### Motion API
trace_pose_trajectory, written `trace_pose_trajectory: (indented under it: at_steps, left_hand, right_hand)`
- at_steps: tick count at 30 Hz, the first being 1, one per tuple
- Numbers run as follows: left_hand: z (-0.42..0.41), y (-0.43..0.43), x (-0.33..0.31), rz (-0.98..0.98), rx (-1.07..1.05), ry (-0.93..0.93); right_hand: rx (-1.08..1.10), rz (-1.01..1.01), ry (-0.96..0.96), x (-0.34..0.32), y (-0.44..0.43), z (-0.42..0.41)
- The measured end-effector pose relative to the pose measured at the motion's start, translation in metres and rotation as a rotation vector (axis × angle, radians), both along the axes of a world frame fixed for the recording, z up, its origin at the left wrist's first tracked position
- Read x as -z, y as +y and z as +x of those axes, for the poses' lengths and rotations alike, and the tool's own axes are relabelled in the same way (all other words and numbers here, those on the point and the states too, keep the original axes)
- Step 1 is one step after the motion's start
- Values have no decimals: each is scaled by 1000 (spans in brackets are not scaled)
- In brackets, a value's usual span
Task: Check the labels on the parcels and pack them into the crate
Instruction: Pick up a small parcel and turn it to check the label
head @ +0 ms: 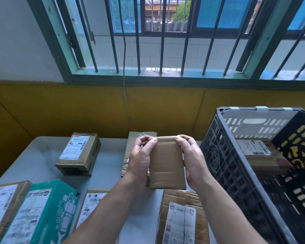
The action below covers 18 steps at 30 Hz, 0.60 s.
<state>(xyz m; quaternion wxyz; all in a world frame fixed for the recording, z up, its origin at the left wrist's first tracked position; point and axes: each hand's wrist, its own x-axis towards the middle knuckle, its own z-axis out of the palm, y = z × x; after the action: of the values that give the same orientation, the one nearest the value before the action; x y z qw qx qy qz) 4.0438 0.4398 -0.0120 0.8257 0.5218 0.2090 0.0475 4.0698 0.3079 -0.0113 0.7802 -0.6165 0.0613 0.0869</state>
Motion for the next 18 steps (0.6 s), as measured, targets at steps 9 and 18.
trace_pose_trajectory:
  at_steps: [9,18]
  left_hand:
    - [-5,-5,-4,124,-9,45]
    - [-10,-5,-7,246,59,71]
  right_hand:
    - [51,52,-57,-1,0,-2]
    - [72,-142,-155,3,5,-5]
